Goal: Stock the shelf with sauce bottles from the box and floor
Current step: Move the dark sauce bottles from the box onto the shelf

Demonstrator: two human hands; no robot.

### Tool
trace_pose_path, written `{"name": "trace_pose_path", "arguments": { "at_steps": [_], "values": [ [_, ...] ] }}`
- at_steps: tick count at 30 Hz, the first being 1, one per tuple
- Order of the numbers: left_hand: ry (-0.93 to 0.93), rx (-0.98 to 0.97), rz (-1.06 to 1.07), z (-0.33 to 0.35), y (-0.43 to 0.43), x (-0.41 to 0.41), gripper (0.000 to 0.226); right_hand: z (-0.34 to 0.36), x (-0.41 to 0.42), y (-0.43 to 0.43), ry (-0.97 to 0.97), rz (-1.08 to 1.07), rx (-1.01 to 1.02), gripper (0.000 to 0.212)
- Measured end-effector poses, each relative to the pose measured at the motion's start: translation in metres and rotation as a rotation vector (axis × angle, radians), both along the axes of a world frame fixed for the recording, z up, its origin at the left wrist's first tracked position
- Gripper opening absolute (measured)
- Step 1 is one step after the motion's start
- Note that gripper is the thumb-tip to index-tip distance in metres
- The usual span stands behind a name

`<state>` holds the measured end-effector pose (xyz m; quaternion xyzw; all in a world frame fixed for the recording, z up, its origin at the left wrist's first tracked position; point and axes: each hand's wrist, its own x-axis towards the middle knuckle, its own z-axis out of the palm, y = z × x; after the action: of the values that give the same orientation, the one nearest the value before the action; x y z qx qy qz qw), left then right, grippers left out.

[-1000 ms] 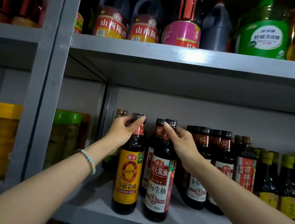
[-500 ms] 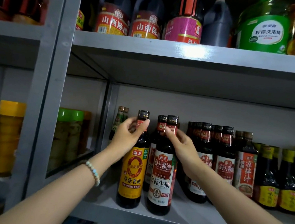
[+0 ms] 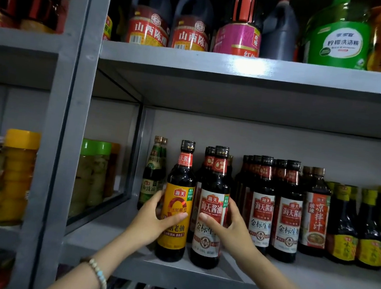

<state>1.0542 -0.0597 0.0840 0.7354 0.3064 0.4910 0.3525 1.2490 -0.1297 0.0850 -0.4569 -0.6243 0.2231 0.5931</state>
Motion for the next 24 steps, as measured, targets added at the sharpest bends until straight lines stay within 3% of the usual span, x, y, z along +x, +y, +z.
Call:
{"name": "trace_pose_path", "arguments": {
  "at_steps": [5,12,18,24],
  "values": [
    [-0.017,0.019,-0.018,-0.001,0.005,-0.002,0.073,-0.001,-0.003,0.010,0.061,-0.008,-0.024,0.076],
    [-0.041,0.007,-0.036,-0.002,0.013,0.004,0.072,-0.006,-0.005,0.020,0.076,-0.064,-0.010,0.088],
    [-0.039,-0.022,-0.068,-0.001,0.019,0.005,0.057,-0.008,-0.002,0.027,0.094,-0.077,-0.009,0.093],
    [-0.009,-0.023,-0.051,-0.002,0.024,0.005,0.062,-0.010,0.000,0.033,0.085,-0.085,-0.021,0.098]
  ]
}}
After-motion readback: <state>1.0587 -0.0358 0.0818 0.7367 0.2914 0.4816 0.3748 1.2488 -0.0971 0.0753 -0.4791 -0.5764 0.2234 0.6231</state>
